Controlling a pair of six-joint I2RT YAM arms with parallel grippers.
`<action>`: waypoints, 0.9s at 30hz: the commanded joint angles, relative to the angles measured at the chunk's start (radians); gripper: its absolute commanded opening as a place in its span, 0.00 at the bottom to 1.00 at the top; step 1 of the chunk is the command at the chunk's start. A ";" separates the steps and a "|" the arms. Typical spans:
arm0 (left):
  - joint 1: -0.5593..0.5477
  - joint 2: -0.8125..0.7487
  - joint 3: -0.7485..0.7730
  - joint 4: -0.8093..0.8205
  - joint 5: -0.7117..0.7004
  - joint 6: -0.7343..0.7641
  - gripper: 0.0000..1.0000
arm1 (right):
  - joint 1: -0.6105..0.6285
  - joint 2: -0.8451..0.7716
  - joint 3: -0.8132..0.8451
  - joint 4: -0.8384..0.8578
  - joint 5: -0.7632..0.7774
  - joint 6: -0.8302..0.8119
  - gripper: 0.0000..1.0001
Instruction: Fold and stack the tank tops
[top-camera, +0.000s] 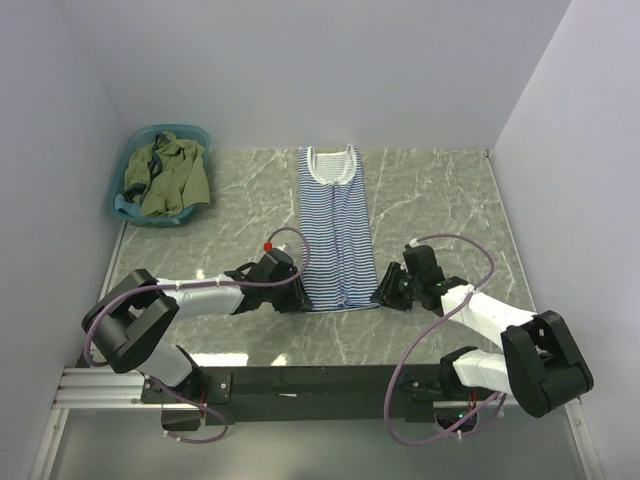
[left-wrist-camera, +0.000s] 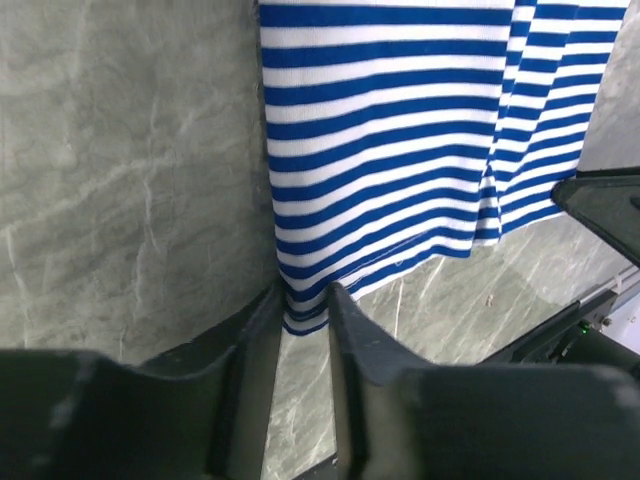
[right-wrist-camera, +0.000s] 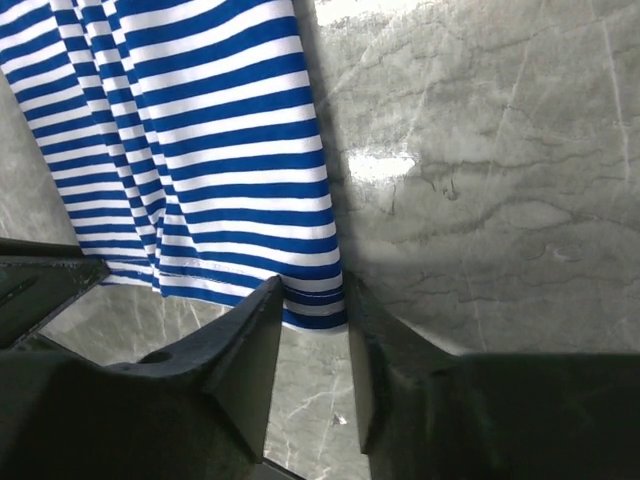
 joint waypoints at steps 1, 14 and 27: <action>-0.009 0.065 -0.010 -0.068 -0.079 0.026 0.30 | 0.015 0.019 -0.019 -0.005 0.029 -0.018 0.39; -0.150 -0.032 0.032 -0.333 -0.164 -0.014 0.01 | 0.142 -0.162 -0.063 -0.163 0.073 0.006 0.00; -0.296 -0.280 0.096 -0.600 -0.224 -0.115 0.01 | 0.416 -0.464 0.027 -0.392 0.213 0.195 0.00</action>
